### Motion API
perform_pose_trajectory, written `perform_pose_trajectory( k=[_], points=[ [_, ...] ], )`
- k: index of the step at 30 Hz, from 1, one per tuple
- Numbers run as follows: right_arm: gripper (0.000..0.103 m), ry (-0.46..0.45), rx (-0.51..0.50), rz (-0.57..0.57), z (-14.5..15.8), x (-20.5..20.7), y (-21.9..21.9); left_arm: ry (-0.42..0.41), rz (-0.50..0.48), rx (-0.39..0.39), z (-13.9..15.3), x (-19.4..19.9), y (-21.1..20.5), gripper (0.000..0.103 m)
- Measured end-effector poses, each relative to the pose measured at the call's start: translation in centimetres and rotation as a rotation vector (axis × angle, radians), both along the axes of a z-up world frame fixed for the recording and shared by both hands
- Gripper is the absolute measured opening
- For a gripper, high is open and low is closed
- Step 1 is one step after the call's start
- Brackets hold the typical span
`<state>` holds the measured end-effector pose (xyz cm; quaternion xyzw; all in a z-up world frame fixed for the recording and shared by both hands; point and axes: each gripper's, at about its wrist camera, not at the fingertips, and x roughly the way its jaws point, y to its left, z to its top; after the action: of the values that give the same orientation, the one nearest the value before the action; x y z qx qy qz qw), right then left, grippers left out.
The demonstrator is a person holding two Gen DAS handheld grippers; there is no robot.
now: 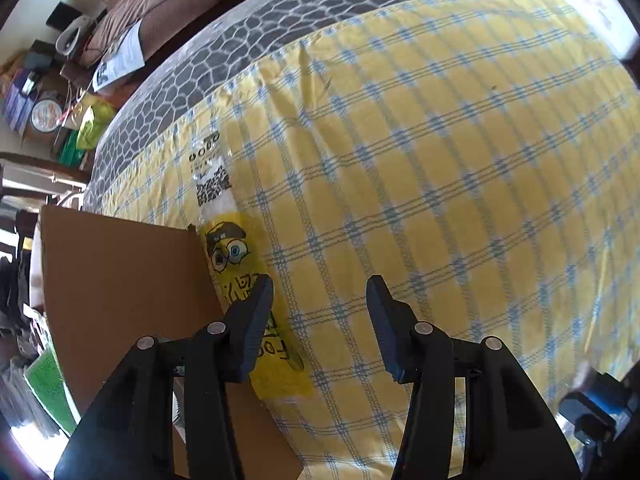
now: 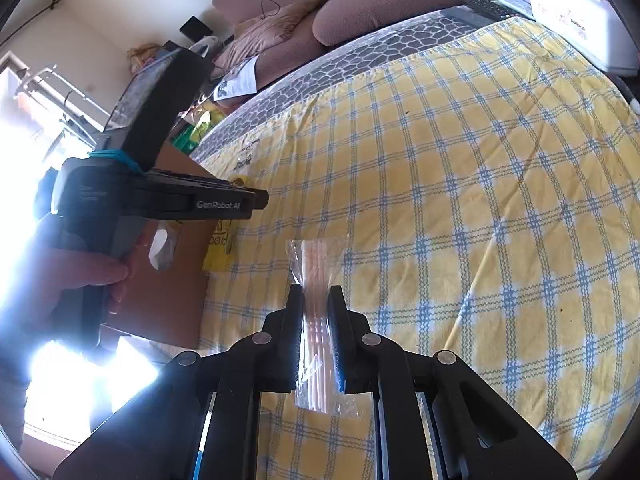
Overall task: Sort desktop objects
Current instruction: 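Grasp the wooden-stick bag with the right gripper while the left grasps the yellow packet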
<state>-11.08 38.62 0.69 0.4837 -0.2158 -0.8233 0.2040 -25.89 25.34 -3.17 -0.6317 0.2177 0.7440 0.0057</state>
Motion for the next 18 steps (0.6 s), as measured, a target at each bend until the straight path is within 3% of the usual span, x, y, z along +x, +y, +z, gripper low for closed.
perform_pose_trajectory(
  k=[4, 7, 10, 14, 18],
  points=[
    [0.012, -0.008, 0.011, 0.005, -0.4, 0.2, 0.1, -0.029, 0.034, -0.019, -2.3, 0.1, -2.0, 0.047],
    [0.012, -0.002, 0.009, 0.007, -0.3, 0.2, 0.0, -0.023, 0.040, 0.018, -2.5, 0.3, -2.8, 0.044],
    [0.012, 0.005, 0.012, 0.017, -0.1, 0.2, -0.4, -0.028, 0.038, 0.043, -2.3, 0.5, -2.9, 0.003],
    [0.012, 0.003, 0.019, 0.026, -0.1, 0.1, -0.8, -0.020, 0.041, 0.129, -1.2, 1.2, -2.9, 0.000],
    [0.012, 0.018, 0.006, 0.025, 0.4, 0.2, -1.0, 0.003, 0.016, 0.254, 2.3, 2.3, -2.5, 0.000]
  ],
)
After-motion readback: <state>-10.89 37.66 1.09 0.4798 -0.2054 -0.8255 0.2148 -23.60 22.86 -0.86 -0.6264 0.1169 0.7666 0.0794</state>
